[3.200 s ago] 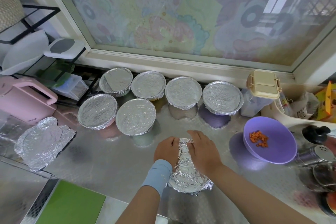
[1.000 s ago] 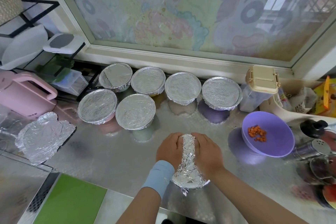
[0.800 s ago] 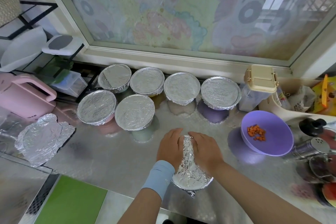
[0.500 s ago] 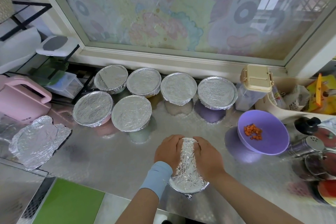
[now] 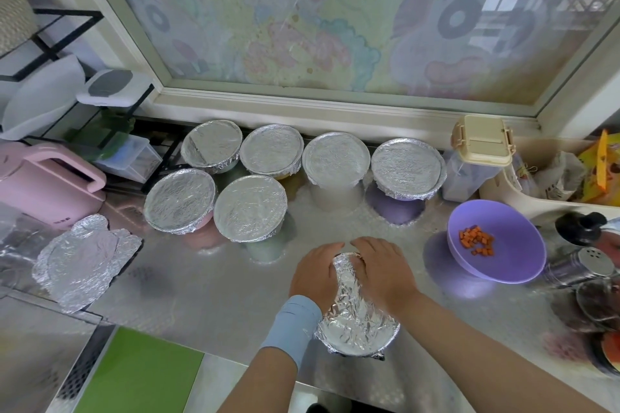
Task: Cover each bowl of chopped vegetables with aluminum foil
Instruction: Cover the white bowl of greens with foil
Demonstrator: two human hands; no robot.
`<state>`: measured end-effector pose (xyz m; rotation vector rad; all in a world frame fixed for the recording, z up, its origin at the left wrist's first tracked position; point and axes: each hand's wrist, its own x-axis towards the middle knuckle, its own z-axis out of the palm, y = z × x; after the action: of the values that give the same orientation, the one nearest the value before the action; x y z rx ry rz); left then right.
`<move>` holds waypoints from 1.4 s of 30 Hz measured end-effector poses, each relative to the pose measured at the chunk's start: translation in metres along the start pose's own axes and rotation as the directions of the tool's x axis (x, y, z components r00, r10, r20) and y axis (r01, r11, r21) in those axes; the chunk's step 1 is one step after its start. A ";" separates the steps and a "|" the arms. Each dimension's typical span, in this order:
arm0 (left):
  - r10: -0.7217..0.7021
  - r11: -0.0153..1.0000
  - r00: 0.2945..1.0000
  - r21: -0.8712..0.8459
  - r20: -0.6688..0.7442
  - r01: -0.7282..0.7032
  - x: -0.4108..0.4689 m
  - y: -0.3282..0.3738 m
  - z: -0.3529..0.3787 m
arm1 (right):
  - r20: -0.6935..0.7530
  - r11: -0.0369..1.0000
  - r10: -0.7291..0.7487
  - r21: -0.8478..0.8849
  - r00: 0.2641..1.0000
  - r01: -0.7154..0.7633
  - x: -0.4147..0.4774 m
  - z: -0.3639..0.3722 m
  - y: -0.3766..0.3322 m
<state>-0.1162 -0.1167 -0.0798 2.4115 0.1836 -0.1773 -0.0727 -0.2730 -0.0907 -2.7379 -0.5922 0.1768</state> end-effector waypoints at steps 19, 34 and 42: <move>-0.266 0.964 0.960 -0.053 -0.091 0.262 -0.014 0.001 -0.002 | 0.082 0.963 0.146 0.216 0.986 -0.161 -0.010 -0.001 -0.013; -0.148 0.988 0.983 0.015 -0.110 0.151 -0.012 0.003 -0.001 | 0.061 0.938 0.216 0.264 0.975 -0.224 -0.036 0.012 -0.022; -0.285 0.958 0.951 -0.057 -0.123 0.280 -0.014 0.002 -0.001 | 0.051 0.944 0.182 0.270 0.982 -0.189 -0.019 0.007 -0.018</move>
<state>-0.1293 -0.1192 -0.0751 2.3496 0.5889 -0.1438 -0.0981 -0.2633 -0.0897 -2.5204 -0.2887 0.3142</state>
